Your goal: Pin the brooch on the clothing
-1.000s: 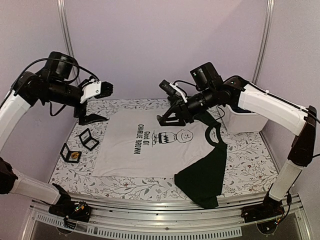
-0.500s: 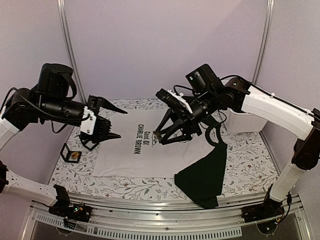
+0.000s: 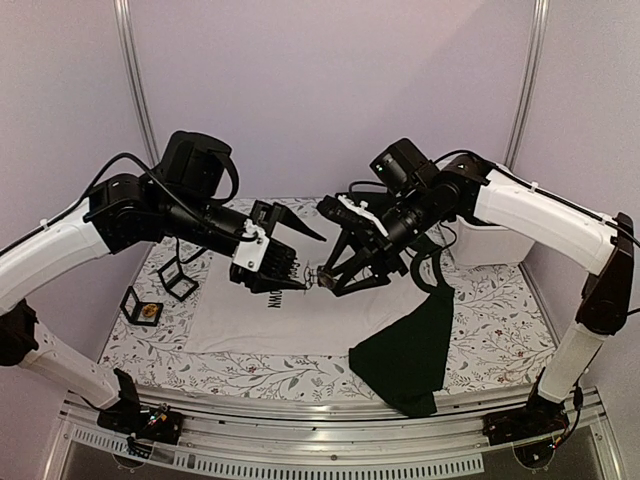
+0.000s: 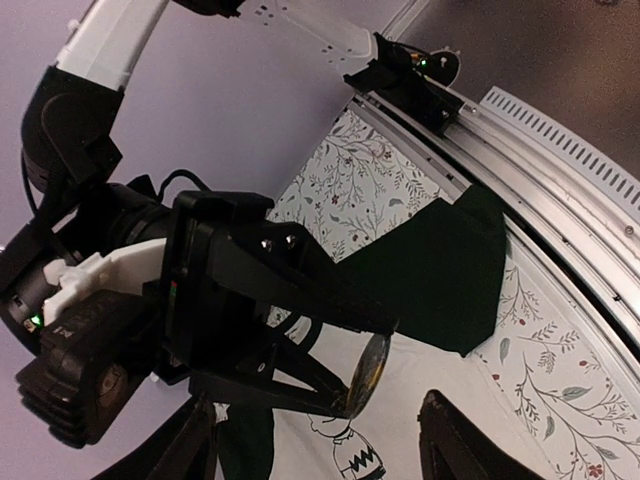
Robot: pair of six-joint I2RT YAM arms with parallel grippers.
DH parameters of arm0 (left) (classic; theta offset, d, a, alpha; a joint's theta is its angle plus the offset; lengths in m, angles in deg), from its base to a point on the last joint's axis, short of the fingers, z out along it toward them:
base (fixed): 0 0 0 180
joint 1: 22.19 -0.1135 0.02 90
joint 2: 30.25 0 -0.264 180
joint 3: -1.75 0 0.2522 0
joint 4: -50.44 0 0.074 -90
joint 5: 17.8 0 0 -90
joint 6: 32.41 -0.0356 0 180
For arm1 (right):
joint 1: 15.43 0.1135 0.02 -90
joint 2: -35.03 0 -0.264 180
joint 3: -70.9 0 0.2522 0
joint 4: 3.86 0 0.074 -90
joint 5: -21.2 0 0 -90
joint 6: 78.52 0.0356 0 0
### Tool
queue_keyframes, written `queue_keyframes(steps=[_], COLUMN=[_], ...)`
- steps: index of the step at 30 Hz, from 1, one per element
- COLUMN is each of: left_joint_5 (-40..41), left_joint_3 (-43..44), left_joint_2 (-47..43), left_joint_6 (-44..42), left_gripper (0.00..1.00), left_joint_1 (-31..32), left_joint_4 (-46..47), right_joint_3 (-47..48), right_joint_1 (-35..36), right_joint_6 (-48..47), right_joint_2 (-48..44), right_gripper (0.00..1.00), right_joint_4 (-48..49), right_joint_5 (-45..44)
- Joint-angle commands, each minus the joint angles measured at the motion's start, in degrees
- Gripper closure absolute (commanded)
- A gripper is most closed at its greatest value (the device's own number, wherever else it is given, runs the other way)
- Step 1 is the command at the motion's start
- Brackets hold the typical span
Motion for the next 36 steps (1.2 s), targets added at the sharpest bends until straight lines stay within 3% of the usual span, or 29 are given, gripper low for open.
queue_keyframes(steps=[1,8,16,21,27,31,36], left_joint_5=[0.65,0.59,4.67,4.58,4.10,4.57,5.02], left_joint_3=[-0.90,-4.27,-6.04,-6.78,-7.02,-7.44,-8.43], left_joint_2=[1.46,1.69,2.00,1.74,2.03,1.98,0.70], left_joint_6=[1.50,-5.23,-4.39,-3.94,-3.64,-2.42,0.60], left_gripper=[0.33,0.40,0.70,0.84,0.88,1.00,1.00], left_joint_1=[0.82,1.13,1.26,1.26,1.41,1.60,1.77], left_joint_4=[2.61,1.97,4.01,4.93,6.45,8.06,9.38], right_joint_3=[1.08,4.43,6.50,6.77,6.77,6.77,6.52], right_joint_1=[-1.48,-2.03,-2.06,-2.09,-2.11,-2.04,-2.09], right_joint_6=[-3.67,-5.64,-5.67,-5.77,-5.12,-4.73,-4.02], right_joint_2=[1.18,3.40,5.59,5.76,6.02,6.03,5.56], right_gripper=[0.77,0.77,0.77,0.77,0.77,0.78,0.78], right_joint_4=[-3.08,-4.65,-5.86,-5.84,-5.26,-5.07,-4.19], right_joint_5=[0.27,1.30,1.95,1.64,1.88,1.99,1.51])
